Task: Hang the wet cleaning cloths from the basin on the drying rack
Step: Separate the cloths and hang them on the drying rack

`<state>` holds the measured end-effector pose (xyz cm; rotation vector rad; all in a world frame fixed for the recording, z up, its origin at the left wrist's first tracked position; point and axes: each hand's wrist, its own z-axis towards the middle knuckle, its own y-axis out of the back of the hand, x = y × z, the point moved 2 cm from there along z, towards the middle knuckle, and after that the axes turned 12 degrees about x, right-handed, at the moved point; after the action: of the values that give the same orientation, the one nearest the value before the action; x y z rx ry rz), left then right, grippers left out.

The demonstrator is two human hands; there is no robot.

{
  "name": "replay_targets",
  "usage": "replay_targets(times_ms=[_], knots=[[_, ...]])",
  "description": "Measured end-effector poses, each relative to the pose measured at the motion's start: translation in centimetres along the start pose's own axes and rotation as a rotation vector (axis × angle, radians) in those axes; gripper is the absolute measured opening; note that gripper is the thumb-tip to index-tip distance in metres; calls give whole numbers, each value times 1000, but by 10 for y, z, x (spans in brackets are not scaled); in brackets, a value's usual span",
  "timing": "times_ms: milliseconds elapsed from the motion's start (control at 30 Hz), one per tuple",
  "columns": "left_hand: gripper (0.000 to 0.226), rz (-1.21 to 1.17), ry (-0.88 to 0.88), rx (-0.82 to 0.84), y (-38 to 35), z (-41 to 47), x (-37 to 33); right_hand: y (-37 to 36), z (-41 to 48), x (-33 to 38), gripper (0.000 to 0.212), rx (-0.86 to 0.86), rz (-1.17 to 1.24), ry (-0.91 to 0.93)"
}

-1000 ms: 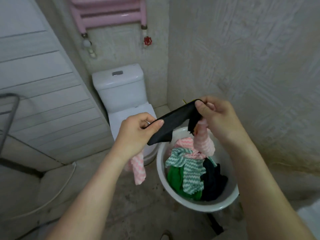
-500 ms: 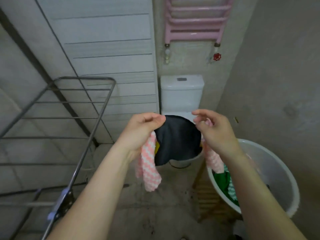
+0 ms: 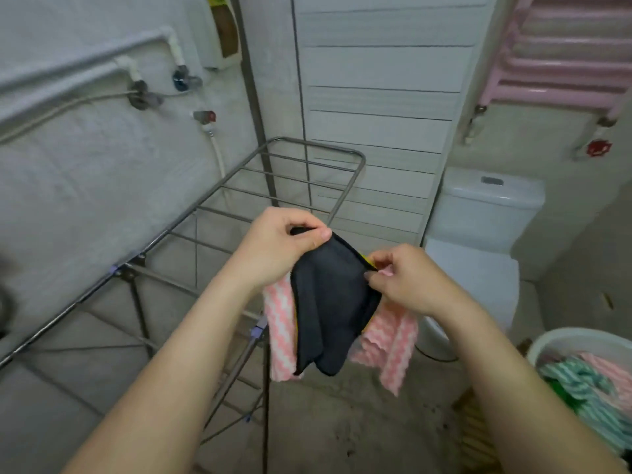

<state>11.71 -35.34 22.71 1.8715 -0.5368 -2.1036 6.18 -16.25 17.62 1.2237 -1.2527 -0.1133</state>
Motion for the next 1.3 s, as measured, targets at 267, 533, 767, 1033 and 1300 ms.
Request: replay_targets(times_ms=[267, 533, 767, 1033, 1300], knots=[[15, 350, 147, -239, 99, -28, 56, -2, 30, 27, 22, 48, -60, 63], [13, 733, 281, -428, 152, 17, 93, 26, 110, 50, 29, 79, 73, 139], [17, 658, 308, -563, 182, 73, 127, 38, 177, 55, 43, 34, 150, 207], [20, 294, 304, -572, 187, 75, 190, -9, 209, 41, 37, 129, 32, 180], [24, 741, 768, 25, 175, 48, 288, -122, 213, 9, 39, 512, -284, 73]])
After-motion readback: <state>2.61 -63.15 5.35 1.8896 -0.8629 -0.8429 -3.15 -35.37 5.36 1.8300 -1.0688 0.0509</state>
